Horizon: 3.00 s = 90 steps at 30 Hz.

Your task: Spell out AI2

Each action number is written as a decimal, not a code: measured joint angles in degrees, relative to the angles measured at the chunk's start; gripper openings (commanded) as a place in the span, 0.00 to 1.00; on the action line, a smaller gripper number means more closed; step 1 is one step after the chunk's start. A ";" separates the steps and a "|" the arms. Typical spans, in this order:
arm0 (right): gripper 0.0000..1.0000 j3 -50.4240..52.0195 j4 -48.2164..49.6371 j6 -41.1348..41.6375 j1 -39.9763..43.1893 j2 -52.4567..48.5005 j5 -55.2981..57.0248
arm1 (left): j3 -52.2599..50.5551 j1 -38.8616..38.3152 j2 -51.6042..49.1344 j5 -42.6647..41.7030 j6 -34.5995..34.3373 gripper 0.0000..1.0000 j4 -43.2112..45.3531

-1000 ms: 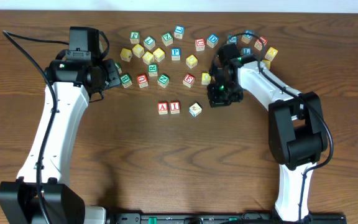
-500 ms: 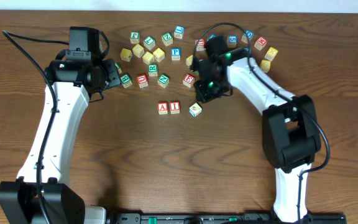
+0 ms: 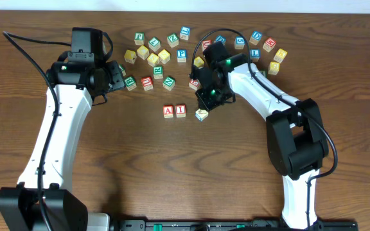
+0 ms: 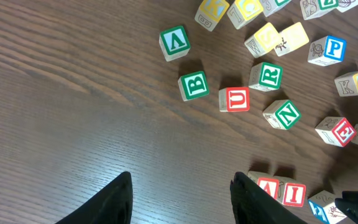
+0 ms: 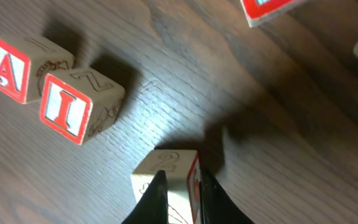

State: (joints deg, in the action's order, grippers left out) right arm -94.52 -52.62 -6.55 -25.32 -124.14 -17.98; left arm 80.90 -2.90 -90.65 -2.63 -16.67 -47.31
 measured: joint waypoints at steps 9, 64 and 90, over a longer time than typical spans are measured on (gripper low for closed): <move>0.17 1.16 1.20 -0.02 0.02 0.46 0.28 | 0.00 0.00 0.00 0.00 0.00 0.50 0.00; 0.22 3.08 0.59 -0.17 15.19 -2.10 -0.50 | 0.00 0.00 0.00 0.02 0.00 0.50 0.33; 0.24 2.64 -5.66 2.21 13.88 -1.81 3.34 | 0.00 0.00 0.00 0.00 0.00 0.50 0.39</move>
State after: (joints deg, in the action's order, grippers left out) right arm -91.88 -58.28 -4.34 -11.44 -125.95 -14.63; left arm 80.90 -2.90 -90.65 -2.63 -16.67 -46.92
